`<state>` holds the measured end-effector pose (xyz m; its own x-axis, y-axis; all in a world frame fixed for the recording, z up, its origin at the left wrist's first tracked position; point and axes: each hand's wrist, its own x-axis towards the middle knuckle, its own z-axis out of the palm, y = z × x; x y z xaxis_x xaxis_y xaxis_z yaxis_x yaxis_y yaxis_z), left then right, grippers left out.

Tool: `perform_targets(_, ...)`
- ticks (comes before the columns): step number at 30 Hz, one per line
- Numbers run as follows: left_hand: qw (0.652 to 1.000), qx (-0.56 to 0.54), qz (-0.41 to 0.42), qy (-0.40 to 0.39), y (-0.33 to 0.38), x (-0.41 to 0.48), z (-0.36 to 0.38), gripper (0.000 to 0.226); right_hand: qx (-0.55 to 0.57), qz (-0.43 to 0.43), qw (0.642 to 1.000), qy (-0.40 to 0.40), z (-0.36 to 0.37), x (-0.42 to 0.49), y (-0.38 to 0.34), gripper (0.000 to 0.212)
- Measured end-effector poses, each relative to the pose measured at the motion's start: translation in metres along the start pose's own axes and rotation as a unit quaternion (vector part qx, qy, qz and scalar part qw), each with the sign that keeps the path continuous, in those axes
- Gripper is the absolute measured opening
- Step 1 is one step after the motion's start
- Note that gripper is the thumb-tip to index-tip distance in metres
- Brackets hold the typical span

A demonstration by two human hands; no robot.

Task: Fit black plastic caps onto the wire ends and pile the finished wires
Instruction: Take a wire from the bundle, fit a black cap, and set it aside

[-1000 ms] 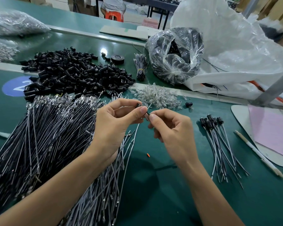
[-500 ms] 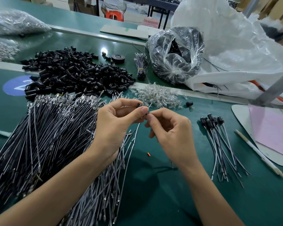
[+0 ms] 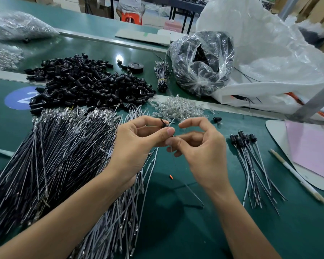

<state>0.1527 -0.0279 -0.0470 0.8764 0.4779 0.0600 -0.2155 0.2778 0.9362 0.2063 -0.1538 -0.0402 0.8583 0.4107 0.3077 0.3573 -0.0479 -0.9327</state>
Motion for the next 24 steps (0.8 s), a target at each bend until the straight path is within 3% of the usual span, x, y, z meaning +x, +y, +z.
perform_targets(6, 0.999, 0.003, 0.004, 0.034, -0.0017, 0.0026, -0.0013, 0.028, 0.032, 0.048, 0.998, -0.038, -0.0004, 0.0029, 0.0022, 0.035)
perform_targets(11, 0.999, 0.027, 0.012, 0.028, -0.0025, 0.0021, -0.0010, 0.030, 0.062, 0.066, 0.996, -0.022, -0.0048, 0.0052, 0.0042, 0.036)
perform_targets(24, 0.998, 0.056, 0.032, 0.005, -0.0043, 0.0012, -0.0004, 0.025, -0.018, 0.053, 0.998, -0.018, -0.0083, 0.0067, 0.0015, 0.048)
